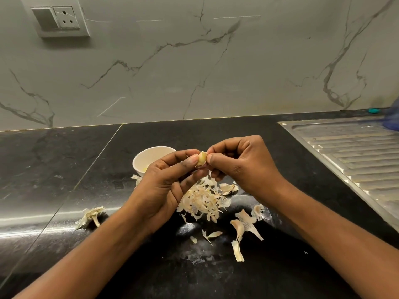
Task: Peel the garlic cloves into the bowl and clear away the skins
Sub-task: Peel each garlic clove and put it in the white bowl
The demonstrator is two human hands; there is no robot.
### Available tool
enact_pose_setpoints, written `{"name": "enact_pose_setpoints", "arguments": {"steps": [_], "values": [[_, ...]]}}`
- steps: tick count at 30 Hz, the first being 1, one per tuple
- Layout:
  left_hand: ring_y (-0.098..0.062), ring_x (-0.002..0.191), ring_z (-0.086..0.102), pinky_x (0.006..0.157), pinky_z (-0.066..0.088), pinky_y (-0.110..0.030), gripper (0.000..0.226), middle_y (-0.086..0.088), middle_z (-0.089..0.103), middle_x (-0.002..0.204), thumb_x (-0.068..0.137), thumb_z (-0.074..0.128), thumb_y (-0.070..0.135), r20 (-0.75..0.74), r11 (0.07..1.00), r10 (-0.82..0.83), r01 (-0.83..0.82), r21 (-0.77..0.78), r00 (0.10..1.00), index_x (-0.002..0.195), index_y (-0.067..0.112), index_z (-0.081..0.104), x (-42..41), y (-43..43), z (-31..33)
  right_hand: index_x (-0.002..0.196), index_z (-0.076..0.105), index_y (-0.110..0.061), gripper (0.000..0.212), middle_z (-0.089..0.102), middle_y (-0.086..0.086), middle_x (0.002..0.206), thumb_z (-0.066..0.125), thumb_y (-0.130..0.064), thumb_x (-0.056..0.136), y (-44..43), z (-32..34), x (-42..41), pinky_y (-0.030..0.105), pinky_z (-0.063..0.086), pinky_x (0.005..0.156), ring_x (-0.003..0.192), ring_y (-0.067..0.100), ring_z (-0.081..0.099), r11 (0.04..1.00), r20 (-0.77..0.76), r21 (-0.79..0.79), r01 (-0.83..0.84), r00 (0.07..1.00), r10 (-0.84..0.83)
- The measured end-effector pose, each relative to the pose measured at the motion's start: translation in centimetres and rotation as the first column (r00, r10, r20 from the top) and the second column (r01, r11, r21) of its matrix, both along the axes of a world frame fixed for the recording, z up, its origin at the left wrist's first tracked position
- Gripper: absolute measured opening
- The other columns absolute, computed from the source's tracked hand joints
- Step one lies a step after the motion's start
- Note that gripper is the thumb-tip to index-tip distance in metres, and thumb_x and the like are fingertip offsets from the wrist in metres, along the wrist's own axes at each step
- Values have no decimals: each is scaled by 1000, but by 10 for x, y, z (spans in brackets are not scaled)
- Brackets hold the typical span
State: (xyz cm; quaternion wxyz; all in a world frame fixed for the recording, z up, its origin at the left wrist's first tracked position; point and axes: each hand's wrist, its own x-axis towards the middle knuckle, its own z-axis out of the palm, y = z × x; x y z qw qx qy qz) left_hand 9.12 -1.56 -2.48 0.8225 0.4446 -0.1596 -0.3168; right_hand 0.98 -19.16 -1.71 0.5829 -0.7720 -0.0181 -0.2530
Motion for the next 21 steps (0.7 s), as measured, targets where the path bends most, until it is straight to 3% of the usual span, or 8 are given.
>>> {"name": "enact_pose_setpoints", "arguments": {"steps": [3,5,8,10,15,21], "values": [[-30,100,75,80,65,-29,26,-25,75,116,87,70,9,59,1000,-3,1,31,998,112,0,75,1,0,-2,93,80,-3,4,77,13,74,77,-6,92,-2,0,1,28,62,60,61,21,72,1000,-12,4,8,1000,-8],[-29,100,75,82,65,-31,28,-20,76,112,88,71,16,219,991,44,-71,115,975,113,4,76,-1,-1,-3,94,79,-1,5,76,13,73,76,-5,92,-5,0,1,27,61,60,61,20,71,1000,-31,6,18,999,-18],[-24,97,76,80,63,-28,24,-7,79,104,89,75,18,495,938,152,-283,200,855,111,11,78,-2,1,-5,96,79,-1,6,77,13,74,76,-6,93,-9,2,1,27,61,60,61,20,72,999,-51,-14,41,998,-42],[-22,92,76,78,63,-28,26,-5,80,99,84,81,19,576,922,167,-334,198,801,109,12,79,-2,2,-5,96,79,-2,7,77,14,75,76,-6,93,-10,3,1,27,61,60,62,21,72,999,-58,-32,41,997,-43],[-20,88,78,80,63,-29,31,-5,82,94,77,83,22,606,934,108,-290,210,788,106,12,81,-5,2,-7,98,78,-4,6,77,14,81,73,-7,95,-9,4,0,29,64,64,67,22,73,996,-110,-61,-59,993,52],[-26,87,75,80,63,-30,35,-16,79,97,81,76,27,515,965,51,-175,194,856,109,6,80,-2,2,-7,99,75,-4,12,73,4,75,63,-5,102,-12,4,3,26,59,63,66,18,67,992,-151,16,-122,981,123]]}}
